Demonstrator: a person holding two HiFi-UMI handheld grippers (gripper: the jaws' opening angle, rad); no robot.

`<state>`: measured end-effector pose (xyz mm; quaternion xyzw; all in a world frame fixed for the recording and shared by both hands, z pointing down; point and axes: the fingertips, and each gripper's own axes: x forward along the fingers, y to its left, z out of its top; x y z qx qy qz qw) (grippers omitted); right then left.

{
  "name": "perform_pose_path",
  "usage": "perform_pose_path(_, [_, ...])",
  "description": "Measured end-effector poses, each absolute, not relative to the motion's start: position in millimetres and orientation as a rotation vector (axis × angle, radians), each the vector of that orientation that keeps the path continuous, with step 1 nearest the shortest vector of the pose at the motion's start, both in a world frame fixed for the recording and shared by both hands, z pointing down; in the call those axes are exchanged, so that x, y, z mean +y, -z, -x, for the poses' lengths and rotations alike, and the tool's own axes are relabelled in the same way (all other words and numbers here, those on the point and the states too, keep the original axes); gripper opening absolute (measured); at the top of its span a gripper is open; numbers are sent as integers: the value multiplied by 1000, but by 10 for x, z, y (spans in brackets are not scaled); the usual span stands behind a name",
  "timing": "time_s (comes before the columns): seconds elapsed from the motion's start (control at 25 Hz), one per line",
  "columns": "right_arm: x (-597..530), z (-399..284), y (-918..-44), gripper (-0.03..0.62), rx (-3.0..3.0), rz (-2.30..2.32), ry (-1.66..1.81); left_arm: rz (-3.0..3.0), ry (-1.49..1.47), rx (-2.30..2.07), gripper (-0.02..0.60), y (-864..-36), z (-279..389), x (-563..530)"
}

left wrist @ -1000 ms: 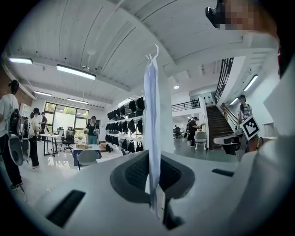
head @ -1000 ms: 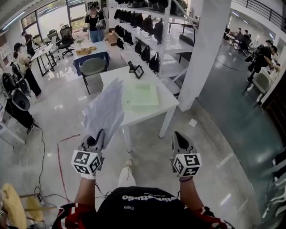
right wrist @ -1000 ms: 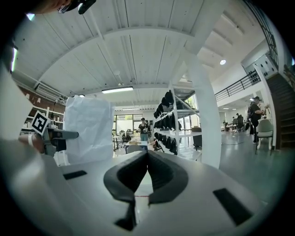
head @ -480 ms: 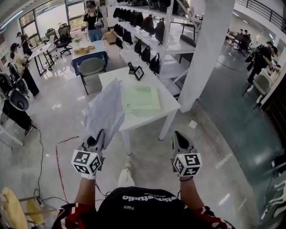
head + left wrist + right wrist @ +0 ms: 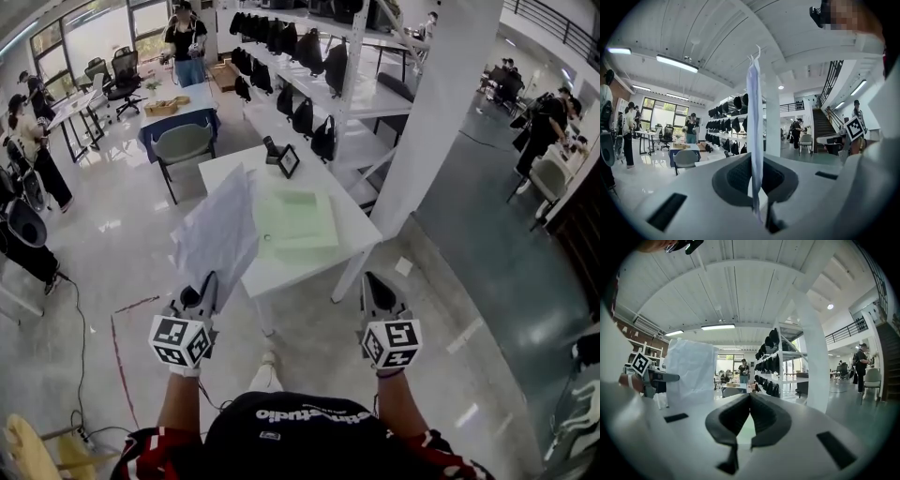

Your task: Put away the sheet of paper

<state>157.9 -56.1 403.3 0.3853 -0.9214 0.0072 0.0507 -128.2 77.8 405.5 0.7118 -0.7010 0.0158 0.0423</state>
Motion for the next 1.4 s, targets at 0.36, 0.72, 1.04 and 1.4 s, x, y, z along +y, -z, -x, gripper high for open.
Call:
perform_pose_path(0.36, [-1164, -1114, -3979, -2, -2779, -1199, -23, -2191, -55, -2095, 6, -4071, 1760, 94])
perform_pose_path(0.72, [-1641, -669, -3897, -2, -2749, -1259, -6, -2249, -50, -2036, 6, -4074, 2216, -534])
perform_pose_path(1.04, [-1885, -319, -3878, -2, -2705, -1283, 27, -2270, -17, -1991, 6, -4149, 2621, -926])
perform_pose_path(1.4, [-2005, -141, -3969, -2, -2653, -1287, 39, -2255, 10, -1913, 6, -4365, 2857, -1196])
